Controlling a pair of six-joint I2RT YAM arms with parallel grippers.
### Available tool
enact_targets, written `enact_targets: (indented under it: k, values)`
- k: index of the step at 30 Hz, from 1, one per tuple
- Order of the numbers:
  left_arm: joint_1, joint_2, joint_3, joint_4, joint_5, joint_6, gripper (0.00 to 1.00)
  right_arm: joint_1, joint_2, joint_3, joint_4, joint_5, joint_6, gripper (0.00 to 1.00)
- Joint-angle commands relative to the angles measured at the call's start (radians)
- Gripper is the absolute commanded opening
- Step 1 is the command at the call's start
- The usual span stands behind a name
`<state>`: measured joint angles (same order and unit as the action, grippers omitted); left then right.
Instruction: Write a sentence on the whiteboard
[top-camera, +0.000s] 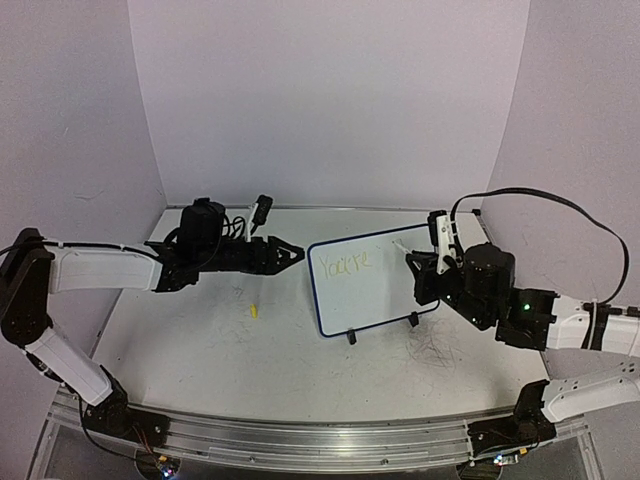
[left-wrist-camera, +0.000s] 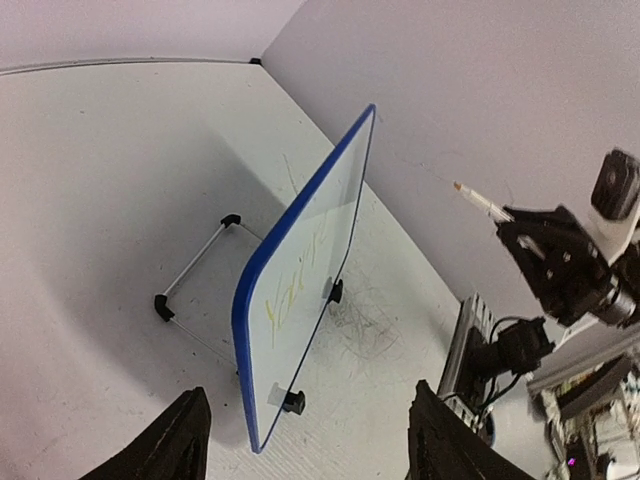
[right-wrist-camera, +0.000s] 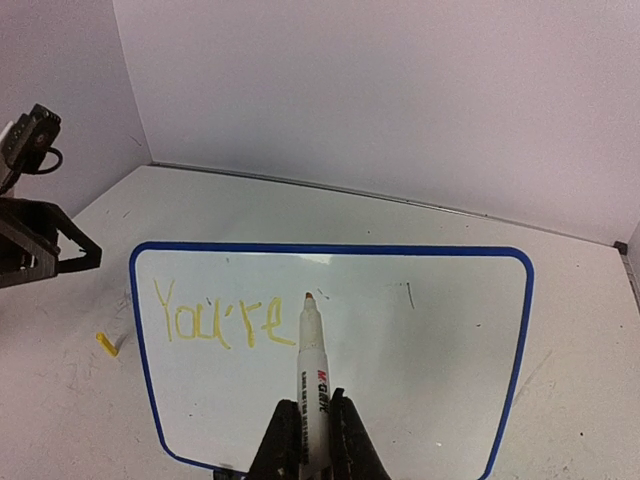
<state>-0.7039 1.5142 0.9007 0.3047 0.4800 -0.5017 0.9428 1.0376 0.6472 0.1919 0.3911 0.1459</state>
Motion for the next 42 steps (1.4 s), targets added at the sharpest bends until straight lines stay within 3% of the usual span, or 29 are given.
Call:
enact_targets:
  k: [1,5,11,18,27,36,42]
  values:
    - [-0.041,-0.082,-0.058,0.004,-0.193,-0.199,0.69,-0.002,-0.03,0.032,0.037,-0.078,0.007,0.0]
    - [-0.1,-0.12,-0.108,0.012,-0.342,-0.239,0.69,-0.003,-0.052,0.008,0.033,-0.124,0.043,0.0]
    - [-0.106,-0.162,-0.205,0.122,-0.419,-0.288,0.74,-0.003,-0.021,0.031,0.026,-0.112,0.011,0.0]
    - [-0.105,-0.014,-0.156,0.237,-0.311,-0.248,0.77,-0.002,-0.004,0.069,-0.04,-0.083,0.061,0.0]
    - [-0.099,0.173,-0.196,0.541,-0.177,-0.304,0.79,-0.003,-0.012,0.083,-0.098,-0.056,0.057,0.0]
    - [-0.095,0.222,-0.197,0.59,-0.166,-0.281,0.8,-0.005,0.056,0.123,-0.127,-0.004,0.088,0.0]
    - [-0.095,0.235,-0.219,0.635,-0.163,-0.305,0.78,-0.07,0.056,0.111,-0.121,-0.066,0.081,0.0]
